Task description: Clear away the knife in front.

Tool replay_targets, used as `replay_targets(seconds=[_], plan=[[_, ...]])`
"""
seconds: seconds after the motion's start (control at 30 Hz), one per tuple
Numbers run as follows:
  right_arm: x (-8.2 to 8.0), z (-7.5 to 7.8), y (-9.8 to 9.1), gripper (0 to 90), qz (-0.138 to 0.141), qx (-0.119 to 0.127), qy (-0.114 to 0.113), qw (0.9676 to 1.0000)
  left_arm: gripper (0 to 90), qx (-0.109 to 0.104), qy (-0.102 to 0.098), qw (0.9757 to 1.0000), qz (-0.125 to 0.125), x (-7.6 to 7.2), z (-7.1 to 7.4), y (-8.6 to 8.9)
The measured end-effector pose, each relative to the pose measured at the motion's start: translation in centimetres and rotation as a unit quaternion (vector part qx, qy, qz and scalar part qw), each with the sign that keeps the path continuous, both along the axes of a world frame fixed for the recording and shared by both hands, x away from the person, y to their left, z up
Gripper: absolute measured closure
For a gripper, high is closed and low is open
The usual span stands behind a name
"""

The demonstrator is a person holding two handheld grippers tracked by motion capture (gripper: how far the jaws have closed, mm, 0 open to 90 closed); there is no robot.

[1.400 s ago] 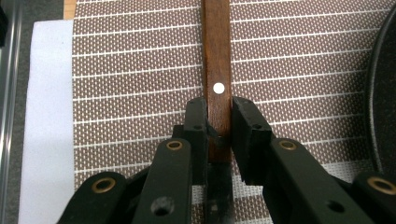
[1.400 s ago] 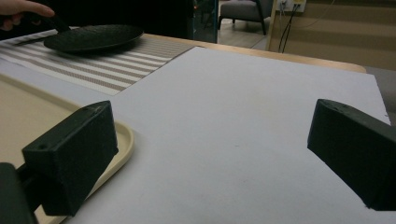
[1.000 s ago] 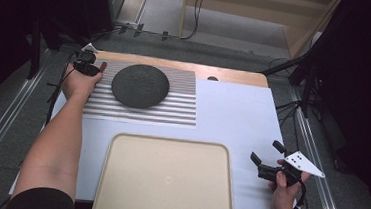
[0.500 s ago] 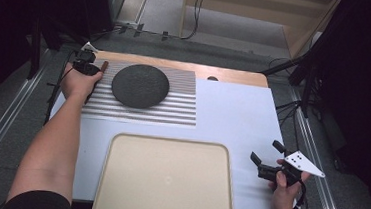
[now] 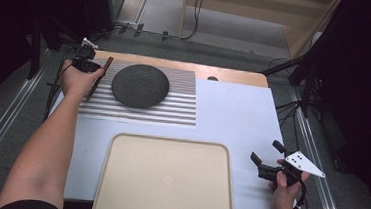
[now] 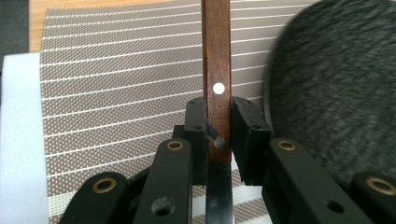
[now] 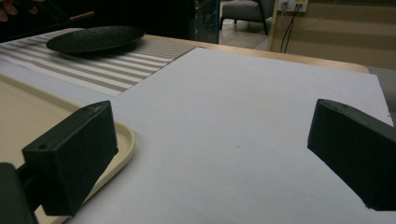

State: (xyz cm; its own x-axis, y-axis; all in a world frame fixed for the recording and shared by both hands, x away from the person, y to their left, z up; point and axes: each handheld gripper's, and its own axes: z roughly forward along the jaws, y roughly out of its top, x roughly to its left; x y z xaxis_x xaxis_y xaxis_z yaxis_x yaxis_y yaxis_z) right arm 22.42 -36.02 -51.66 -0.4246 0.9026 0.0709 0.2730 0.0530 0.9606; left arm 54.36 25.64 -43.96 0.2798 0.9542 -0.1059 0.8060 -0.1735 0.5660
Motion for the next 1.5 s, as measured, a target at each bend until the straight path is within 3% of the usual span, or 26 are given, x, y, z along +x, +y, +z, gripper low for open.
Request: replay_targets(seconds=[0.33,0.83,1.3,1.5], plan=[[0.0,0.0,0.0,0.2,-0.001,0.001,0.001,1.0,77.0,-0.002,-0.013,0.9998,-0.016,-2.1,1.0,-0.5],[0.0,0.0,0.1,0.2,-0.002,-0.004,0.001,1.0,76.9,-0.007,-0.021,0.9992,-0.032,-5.5,2.4,0.4],[0.0,0.0,0.1,0.2,-0.002,-0.005,0.001,1.0,77.0,0.007,-0.035,0.9964,-0.076,-9.7,2.3,-1.6],[0.0,0.0,0.1,0.2,-0.002,-0.005,0.002,1.0,76.9,-0.007,-0.038,0.995,-0.092,-11.4,2.2,-2.2]])
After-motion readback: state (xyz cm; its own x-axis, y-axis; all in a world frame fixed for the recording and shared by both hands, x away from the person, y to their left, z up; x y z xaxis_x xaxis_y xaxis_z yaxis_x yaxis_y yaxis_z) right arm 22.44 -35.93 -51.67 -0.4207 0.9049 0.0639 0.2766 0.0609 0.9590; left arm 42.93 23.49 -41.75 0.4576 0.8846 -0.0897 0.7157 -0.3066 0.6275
